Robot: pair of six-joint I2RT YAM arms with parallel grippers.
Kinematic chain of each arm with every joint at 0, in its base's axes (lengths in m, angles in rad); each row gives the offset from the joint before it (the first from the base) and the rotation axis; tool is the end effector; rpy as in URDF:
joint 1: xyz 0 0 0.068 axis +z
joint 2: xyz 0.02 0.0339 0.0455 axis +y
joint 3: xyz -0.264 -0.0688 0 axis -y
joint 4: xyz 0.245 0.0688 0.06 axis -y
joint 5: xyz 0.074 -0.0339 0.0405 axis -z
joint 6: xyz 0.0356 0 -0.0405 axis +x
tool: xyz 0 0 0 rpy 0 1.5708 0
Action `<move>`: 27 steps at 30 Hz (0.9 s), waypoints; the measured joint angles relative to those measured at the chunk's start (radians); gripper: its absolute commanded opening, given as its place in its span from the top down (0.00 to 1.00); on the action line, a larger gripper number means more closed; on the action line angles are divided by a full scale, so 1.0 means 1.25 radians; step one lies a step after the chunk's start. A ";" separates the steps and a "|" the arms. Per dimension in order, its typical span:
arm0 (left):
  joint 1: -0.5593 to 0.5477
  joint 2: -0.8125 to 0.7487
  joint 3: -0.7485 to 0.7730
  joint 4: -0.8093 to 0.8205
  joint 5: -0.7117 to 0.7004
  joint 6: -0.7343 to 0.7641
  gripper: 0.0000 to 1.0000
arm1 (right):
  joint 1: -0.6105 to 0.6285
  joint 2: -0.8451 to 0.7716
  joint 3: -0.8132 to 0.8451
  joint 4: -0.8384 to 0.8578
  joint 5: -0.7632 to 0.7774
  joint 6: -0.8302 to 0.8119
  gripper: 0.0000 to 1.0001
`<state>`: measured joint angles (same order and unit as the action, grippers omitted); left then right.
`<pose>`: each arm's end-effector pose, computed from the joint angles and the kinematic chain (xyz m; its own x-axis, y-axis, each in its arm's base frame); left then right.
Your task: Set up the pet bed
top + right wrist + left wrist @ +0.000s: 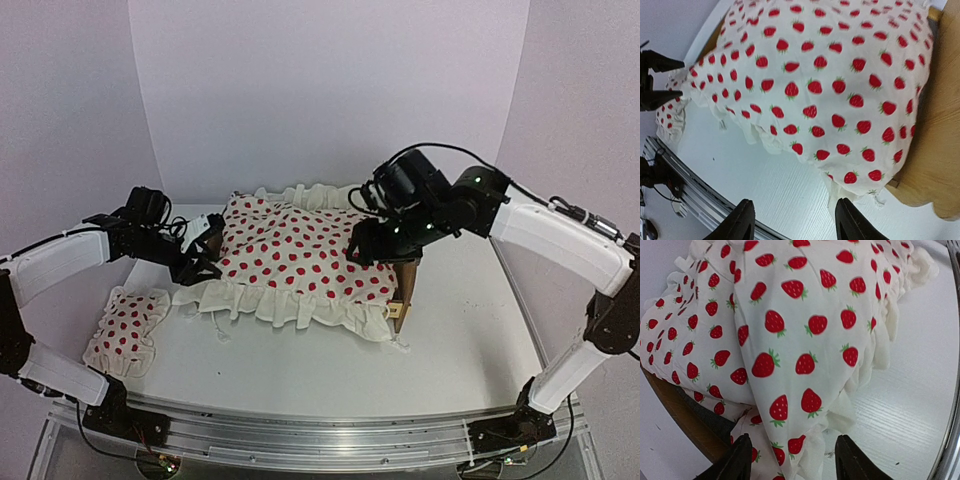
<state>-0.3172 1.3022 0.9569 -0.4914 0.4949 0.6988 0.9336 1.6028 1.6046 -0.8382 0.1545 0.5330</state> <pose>0.2525 -0.1007 0.2634 -0.1690 0.6513 -0.7397 0.8954 0.4152 0.1610 0.2106 0.2752 0.3568 -0.7527 -0.1730 -0.6352 -0.4068 0.8808 0.2421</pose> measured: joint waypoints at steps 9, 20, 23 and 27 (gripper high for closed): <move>0.005 0.063 0.183 0.049 -0.079 -0.230 0.23 | -0.119 0.035 0.282 -0.262 0.192 0.022 0.27; 0.047 0.327 0.297 0.007 -0.240 -0.379 0.30 | -0.236 0.189 0.318 -0.373 0.199 -0.021 0.39; 0.054 0.374 0.327 -0.012 -0.235 -0.391 0.34 | -0.242 0.204 0.318 -0.377 0.170 -0.035 0.43; 0.053 0.434 0.431 -0.014 -0.222 -0.390 0.37 | -0.255 0.205 0.313 -0.377 0.148 -0.064 0.49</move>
<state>-0.2506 1.8446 1.4958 -0.5091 0.2177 0.2118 0.6149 1.8587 1.9953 -1.3100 0.3394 0.4534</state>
